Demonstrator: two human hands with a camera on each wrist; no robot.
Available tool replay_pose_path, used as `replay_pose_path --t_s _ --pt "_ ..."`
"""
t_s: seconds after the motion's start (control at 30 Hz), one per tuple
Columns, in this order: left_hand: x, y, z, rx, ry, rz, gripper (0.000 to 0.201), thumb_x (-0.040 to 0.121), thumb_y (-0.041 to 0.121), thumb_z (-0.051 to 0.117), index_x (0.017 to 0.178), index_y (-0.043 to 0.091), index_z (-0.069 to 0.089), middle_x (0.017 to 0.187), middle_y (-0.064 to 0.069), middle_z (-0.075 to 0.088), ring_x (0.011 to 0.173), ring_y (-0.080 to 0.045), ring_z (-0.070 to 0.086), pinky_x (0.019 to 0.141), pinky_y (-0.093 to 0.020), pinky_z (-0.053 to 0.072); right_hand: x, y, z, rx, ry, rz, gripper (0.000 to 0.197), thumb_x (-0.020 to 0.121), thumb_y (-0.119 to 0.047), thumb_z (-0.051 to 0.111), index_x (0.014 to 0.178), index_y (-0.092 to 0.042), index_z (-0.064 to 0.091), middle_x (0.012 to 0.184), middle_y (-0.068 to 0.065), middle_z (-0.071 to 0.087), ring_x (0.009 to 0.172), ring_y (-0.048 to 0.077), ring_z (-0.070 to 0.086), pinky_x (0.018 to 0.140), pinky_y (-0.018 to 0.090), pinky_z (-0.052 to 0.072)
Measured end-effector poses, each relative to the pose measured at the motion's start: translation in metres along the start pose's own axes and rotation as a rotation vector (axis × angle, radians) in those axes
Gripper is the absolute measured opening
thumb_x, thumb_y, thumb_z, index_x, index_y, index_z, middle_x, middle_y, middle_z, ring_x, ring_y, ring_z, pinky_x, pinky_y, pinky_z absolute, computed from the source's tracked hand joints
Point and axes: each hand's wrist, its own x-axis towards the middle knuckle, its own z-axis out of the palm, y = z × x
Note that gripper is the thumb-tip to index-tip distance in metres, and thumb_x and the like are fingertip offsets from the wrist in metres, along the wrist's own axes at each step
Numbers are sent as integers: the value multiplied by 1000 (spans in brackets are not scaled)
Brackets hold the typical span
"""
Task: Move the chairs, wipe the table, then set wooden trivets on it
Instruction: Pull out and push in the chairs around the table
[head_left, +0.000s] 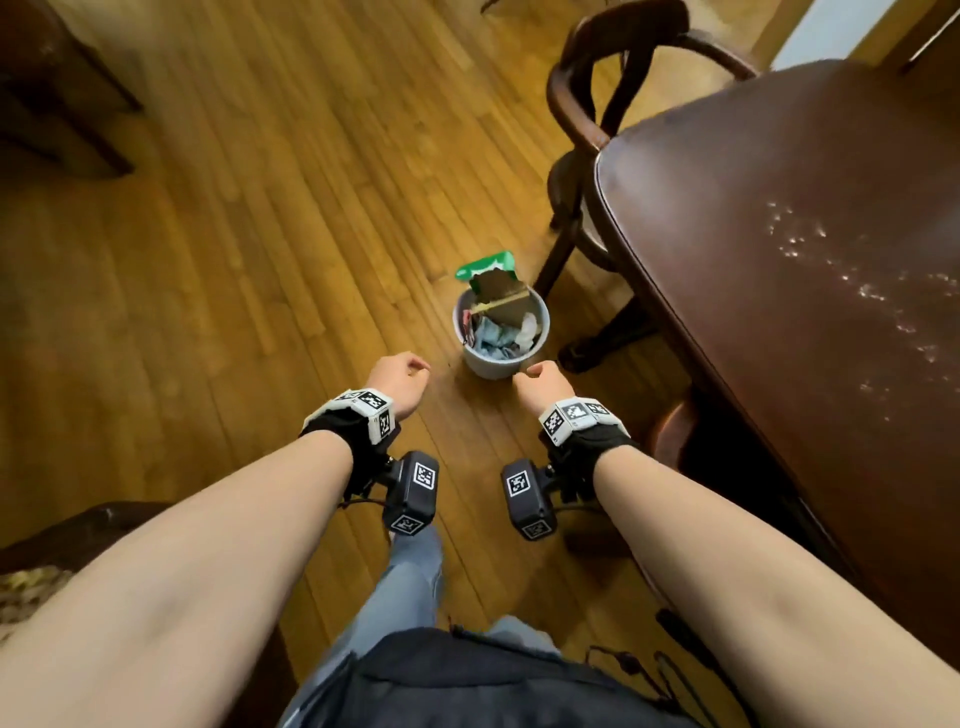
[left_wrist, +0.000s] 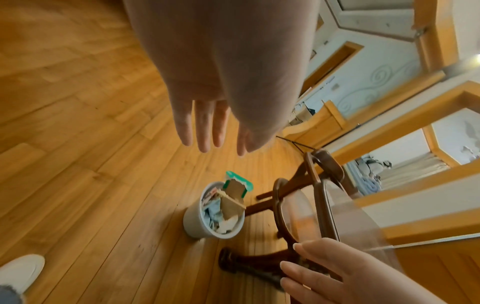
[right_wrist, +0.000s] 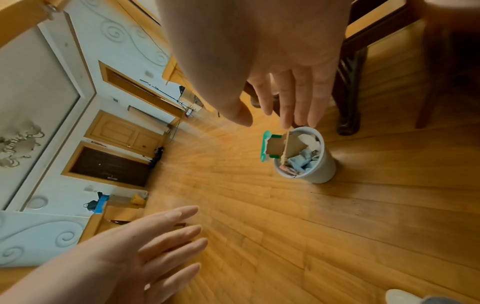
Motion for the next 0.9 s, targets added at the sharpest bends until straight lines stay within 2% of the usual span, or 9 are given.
replay_pose_path --t_s 0.1,0.23,0.3,0.43,0.53,0.63,0.73,0.83,0.9 --pt "33 -14 -50 -2 20 -17 25 95 15 48 110 6 65 112 -24 65 104 -39 59 81 -35 46 18 -59 20 -63 -16 -35 40 93 -27 49 129 -9 48 127 15 56 117 33 53 90 31 40" --pt "82 -24 -118 -1 90 -47 25 94 15 47 109 7 66 111 -18 67 102 -35 60 79 -32 45 48 -129 44 -102 -71 -73 34 93 -24 47 118 -4 55 110 15 62 108 33 57 82 30 38" --pt "103 -25 -139 -11 93 -58 24 94 15 48 109 7 66 111 -18 66 102 -35 60 80 -32 45 64 -153 50 -114 -88 -75 36 91 -25 46 117 -4 58 112 17 64 108 33 58 79 28 36" --pt "163 -16 -172 16 54 -62 25 95 16 47 112 7 64 108 -18 66 93 -34 59 77 -31 45 107 -203 52 -89 -54 -21 44 92 -26 48 132 -8 48 128 15 57 119 32 52 94 32 38" --pt "217 -2 -192 45 17 -42 26 95 17 49 113 6 63 93 -17 66 83 -35 57 69 -34 47 148 -243 46 -74 -39 1 45 90 -25 48 132 -8 48 130 15 55 119 32 53 96 33 39" --pt "281 21 -220 55 29 -38 25 93 18 50 112 8 63 103 -21 67 85 -37 59 74 -38 48 197 -289 34 -15 6 4 45 89 -23 51 131 -8 50 131 15 56 119 32 52 97 33 40" --pt "344 59 -250 106 32 -13 27 93 19 50 113 8 63 87 -17 62 75 -31 55 59 -31 41 245 -337 7 10 13 16 45 89 -22 50 132 -9 50 130 13 57 119 31 53 96 31 40" --pt "399 101 -273 116 23 24 27 94 20 50 115 7 62 105 -17 65 95 -35 60 75 -33 46 284 -382 -23 51 32 31 46 92 -21 48 136 -11 46 132 14 56 122 31 51 98 31 38" --pt "434 125 -282 127 28 40 27 95 20 50 116 8 61 112 -16 65 101 -33 61 80 -32 46 310 -406 -41 69 75 38 46 92 -22 49 137 -12 45 133 14 55 124 31 50 100 32 38"
